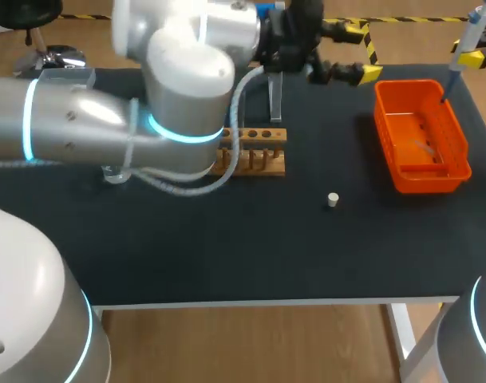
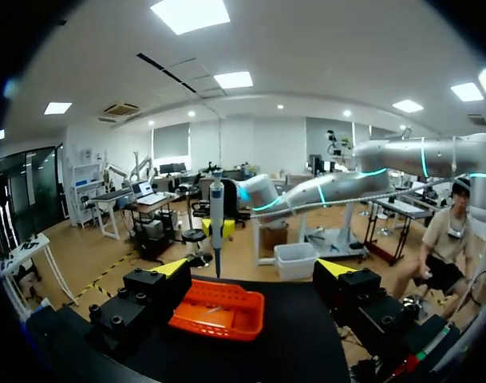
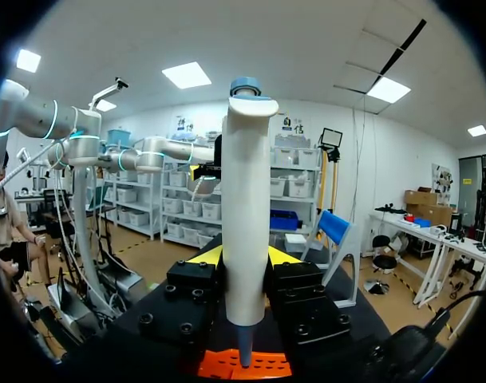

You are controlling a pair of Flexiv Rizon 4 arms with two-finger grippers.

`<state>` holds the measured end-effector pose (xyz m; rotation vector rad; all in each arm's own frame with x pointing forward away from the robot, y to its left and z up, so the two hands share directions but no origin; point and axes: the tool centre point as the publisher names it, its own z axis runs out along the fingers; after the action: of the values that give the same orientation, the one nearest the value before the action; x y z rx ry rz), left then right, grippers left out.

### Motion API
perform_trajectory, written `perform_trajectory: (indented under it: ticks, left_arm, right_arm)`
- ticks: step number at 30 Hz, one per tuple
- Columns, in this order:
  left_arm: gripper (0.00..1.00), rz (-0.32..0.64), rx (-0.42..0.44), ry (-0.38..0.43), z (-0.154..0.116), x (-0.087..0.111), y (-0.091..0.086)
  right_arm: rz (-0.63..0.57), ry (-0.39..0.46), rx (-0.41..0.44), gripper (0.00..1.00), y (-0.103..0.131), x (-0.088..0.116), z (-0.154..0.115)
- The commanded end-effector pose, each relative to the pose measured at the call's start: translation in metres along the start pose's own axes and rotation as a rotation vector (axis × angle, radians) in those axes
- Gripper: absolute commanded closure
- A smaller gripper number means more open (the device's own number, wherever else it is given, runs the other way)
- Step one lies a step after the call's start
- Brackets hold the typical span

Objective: Invert the test tube, pick up the pipette, mount the tip to pipette, aspirate from beaker and dispense into the tube, eject the tip, return the pipette, and cap with the stopper.

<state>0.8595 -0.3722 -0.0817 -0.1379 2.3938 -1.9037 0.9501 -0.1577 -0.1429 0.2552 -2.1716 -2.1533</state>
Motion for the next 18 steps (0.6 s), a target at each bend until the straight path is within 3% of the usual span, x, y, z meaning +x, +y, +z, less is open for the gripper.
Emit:
perform_trajectory:
  ticks: [1, 10, 18]
  left_arm:
    - [0.00, -0.004, 0.100, -0.051, -0.036, 0.016, 0.018]
    - [0.00, -0.023, 0.143, -0.094, -0.065, 0.029, 0.049]
    - [0.00, -0.031, 0.170, -0.096, -0.088, 0.026, 0.071]
  right_arm:
    - [0.000, 0.004, 0.002, 1.00, 0.001, -0.001, -0.001]
    - [0.000, 0.004, 0.002, 1.00, 0.001, -0.001, -0.001]
    - [0.000, 0.004, 0.002, 1.00, 0.001, -0.001, -0.001]
